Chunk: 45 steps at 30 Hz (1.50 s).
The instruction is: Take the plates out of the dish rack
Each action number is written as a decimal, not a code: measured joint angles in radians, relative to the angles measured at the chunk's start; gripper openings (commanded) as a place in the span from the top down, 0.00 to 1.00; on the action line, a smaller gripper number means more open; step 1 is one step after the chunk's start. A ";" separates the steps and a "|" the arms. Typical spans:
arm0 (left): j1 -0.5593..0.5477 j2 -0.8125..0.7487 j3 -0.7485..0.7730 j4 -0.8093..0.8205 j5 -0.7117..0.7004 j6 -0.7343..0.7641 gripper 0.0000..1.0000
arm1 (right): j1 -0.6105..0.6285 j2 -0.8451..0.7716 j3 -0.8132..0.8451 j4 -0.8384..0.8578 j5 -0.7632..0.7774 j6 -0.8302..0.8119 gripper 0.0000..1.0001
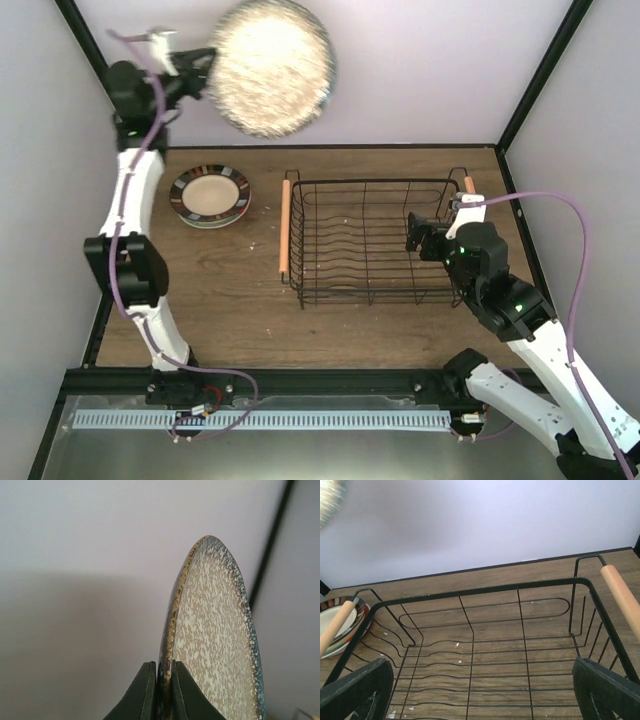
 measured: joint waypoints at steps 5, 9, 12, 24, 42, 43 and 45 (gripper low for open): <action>0.267 -0.149 -0.203 0.174 -0.045 -0.251 0.96 | 0.000 0.014 -0.018 0.002 -0.003 -0.003 0.00; 0.395 -0.307 -0.457 0.214 -0.060 -0.373 0.96 | 0.000 0.042 -0.018 0.011 -0.017 -0.012 0.00; 0.445 -0.418 -0.647 0.207 -0.042 -0.428 0.96 | 0.000 0.065 -0.018 0.025 -0.029 -0.021 0.00; 0.615 -0.828 -1.191 -0.140 -0.045 -0.461 0.96 | -0.001 0.213 -0.009 0.136 -0.128 -0.091 0.00; 0.620 -1.098 -1.410 -0.663 -0.166 -0.282 0.96 | -0.001 0.290 0.045 0.193 -0.212 -0.211 0.00; 0.620 -1.104 -1.413 -0.683 -0.169 -0.277 0.96 | -0.001 0.294 0.047 0.195 -0.213 -0.212 0.00; 0.620 -1.120 -1.420 -0.730 -0.175 -0.266 0.96 | -0.001 0.300 0.048 0.197 -0.218 -0.214 0.00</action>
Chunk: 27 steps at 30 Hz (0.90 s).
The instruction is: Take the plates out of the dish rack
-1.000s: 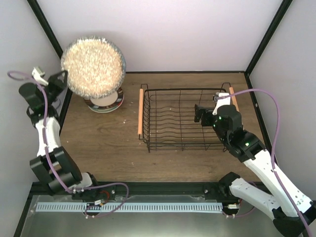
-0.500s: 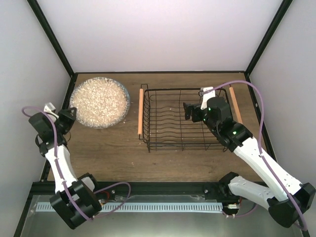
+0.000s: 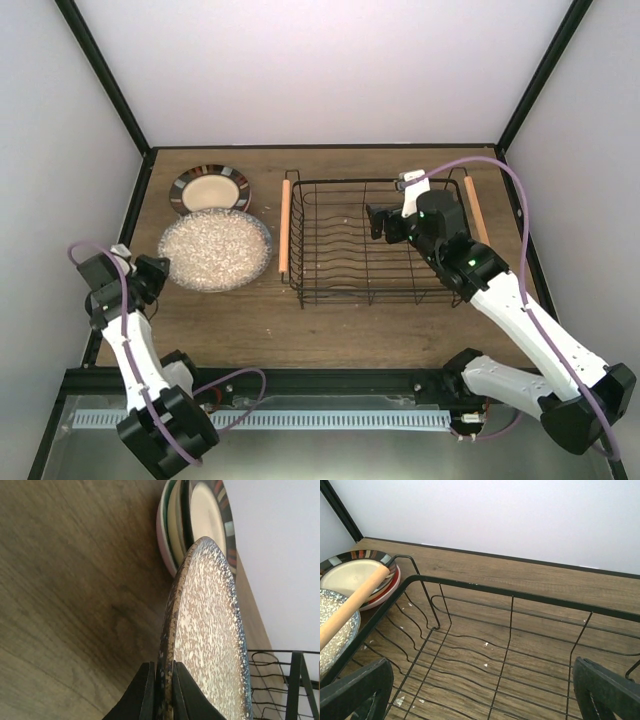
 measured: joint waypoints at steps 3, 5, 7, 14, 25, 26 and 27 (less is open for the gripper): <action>0.000 -0.018 0.000 -0.059 -0.007 0.023 0.96 | 0.000 0.008 0.000 0.001 -0.005 0.000 0.00; 0.000 -0.025 0.000 -0.094 -0.008 0.037 0.96 | 0.000 0.013 0.000 0.001 -0.010 0.000 0.00; 0.000 -0.033 0.000 -0.124 -0.010 0.048 0.96 | 0.000 0.016 0.000 0.001 -0.012 -0.003 0.00; 0.000 -0.078 0.000 -0.226 -0.029 0.098 0.96 | 0.000 0.019 0.000 0.001 -0.016 -0.012 0.00; 0.001 -0.100 -0.013 -0.297 -0.072 0.129 0.96 | -0.001 0.053 0.000 0.004 -0.020 -0.019 0.00; 0.001 -0.097 -0.017 -0.299 -0.077 0.129 0.96 | -0.002 0.055 0.000 0.004 -0.020 -0.019 0.00; 0.001 -0.093 -0.020 -0.302 -0.082 0.129 0.96 | -0.002 0.055 0.000 0.004 -0.020 -0.019 0.00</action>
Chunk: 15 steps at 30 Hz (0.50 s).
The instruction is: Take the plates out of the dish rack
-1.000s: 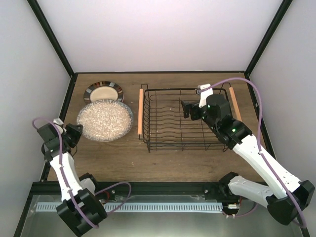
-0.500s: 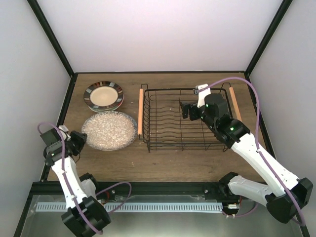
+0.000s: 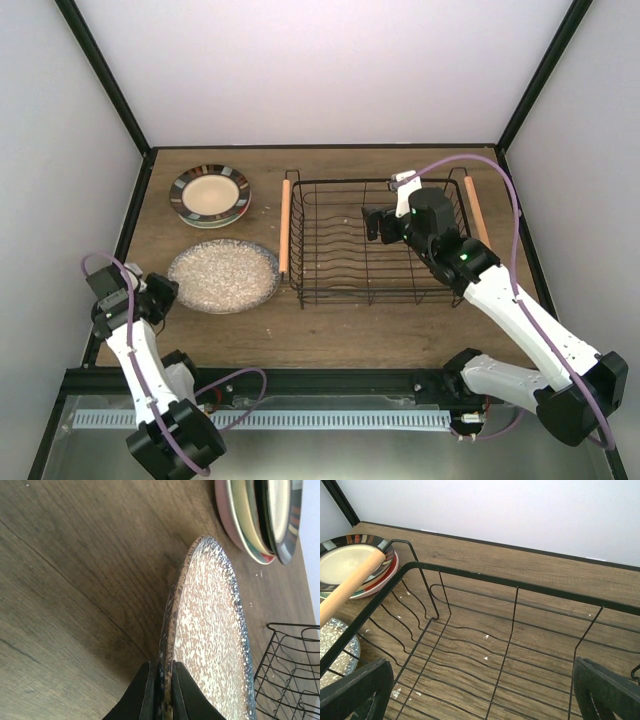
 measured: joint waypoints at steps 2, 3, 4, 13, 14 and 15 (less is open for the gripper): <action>0.001 0.009 -0.006 -0.005 -0.012 0.000 0.96 | -0.001 0.000 0.000 0.000 0.000 0.000 0.00; 0.001 0.014 -0.010 -0.008 -0.021 0.000 0.96 | -0.002 0.000 0.001 0.000 0.000 0.000 0.00; 0.002 0.018 -0.012 -0.010 -0.028 0.000 0.96 | -0.002 0.000 0.001 0.000 0.000 0.000 0.00; 0.006 0.061 -0.019 -0.015 -0.058 0.003 0.96 | -0.004 -0.001 0.001 0.000 0.000 0.000 0.00; 0.006 0.066 -0.019 -0.012 -0.058 0.002 0.96 | -0.004 -0.001 0.001 0.000 0.000 0.000 0.00; 0.006 0.069 -0.019 -0.010 -0.058 0.000 0.96 | -0.004 -0.001 0.001 0.000 0.000 0.000 0.00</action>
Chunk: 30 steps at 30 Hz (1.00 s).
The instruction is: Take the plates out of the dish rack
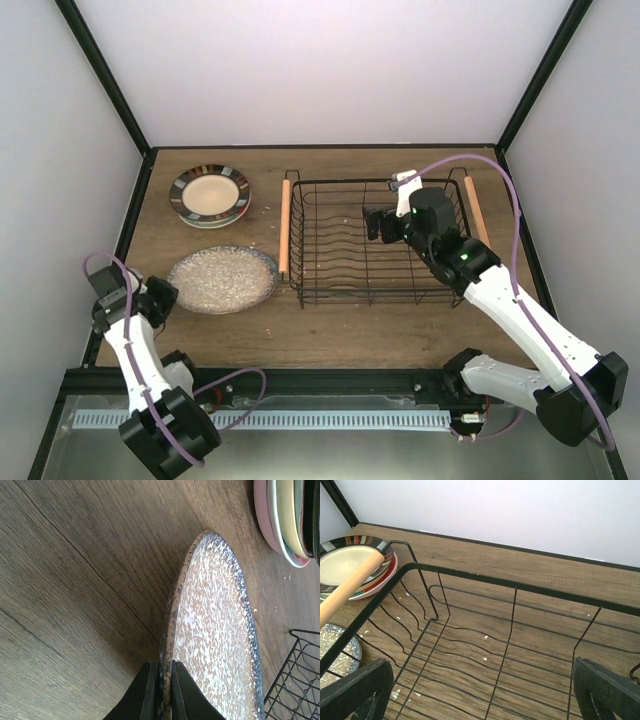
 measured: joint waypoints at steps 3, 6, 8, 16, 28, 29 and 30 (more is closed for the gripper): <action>0.000 0.007 0.000 0.003 -0.004 -0.001 0.93 | 0.000 0.000 0.000 0.000 0.000 0.000 0.00; 0.001 0.027 0.000 0.009 -0.003 -0.002 0.87 | 0.000 0.000 0.000 0.000 0.000 0.000 0.00; 0.001 0.037 0.000 0.010 -0.010 -0.003 0.82 | 0.000 0.000 0.000 0.000 0.000 0.001 0.00; 0.005 0.073 0.000 0.001 -0.064 -0.004 0.79 | 0.000 -0.004 0.000 0.000 0.000 0.002 0.00; 0.010 0.121 0.000 0.013 -0.092 -0.020 0.61 | 0.000 -0.004 0.000 0.000 0.000 0.005 0.00; 0.011 0.133 0.000 0.016 -0.092 -0.022 0.61 | 0.000 -0.004 0.000 0.000 -0.001 0.005 0.00; 0.011 0.149 0.000 0.022 -0.082 -0.026 0.61 | 0.000 -0.004 0.000 0.000 -0.001 0.005 0.00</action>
